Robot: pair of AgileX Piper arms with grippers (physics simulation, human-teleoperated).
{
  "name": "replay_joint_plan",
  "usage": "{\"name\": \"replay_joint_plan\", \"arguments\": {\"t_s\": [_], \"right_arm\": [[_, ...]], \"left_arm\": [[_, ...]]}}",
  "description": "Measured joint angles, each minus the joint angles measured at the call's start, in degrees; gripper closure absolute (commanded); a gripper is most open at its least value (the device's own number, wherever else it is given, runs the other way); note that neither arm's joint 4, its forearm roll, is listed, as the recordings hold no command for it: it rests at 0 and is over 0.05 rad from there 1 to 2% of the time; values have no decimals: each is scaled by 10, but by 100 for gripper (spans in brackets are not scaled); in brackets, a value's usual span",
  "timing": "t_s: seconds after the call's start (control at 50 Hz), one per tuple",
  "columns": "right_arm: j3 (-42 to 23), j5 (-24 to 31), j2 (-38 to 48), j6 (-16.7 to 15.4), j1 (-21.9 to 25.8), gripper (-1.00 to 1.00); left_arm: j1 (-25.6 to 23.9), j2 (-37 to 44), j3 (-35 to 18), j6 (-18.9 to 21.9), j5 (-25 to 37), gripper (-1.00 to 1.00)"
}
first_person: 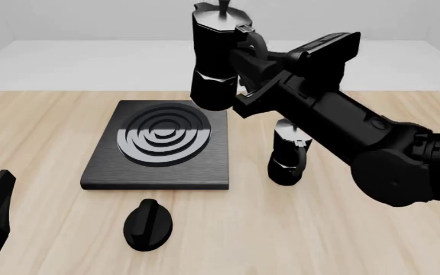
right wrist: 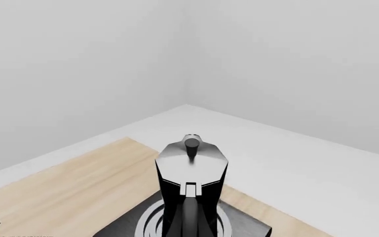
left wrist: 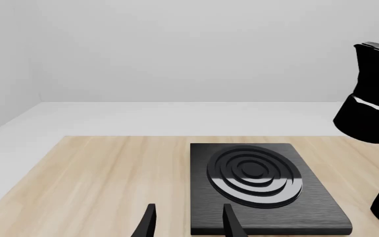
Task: Put the right moka pot on the stove.
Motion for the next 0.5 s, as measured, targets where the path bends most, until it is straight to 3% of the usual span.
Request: {"name": "replay_joint_plan", "arguments": {"t_s": [0.5], "right_arm": [[-37, -103, 130, 2, 57, 100]], "left_arm": [[0, 0, 0, 0, 0, -100]]}}
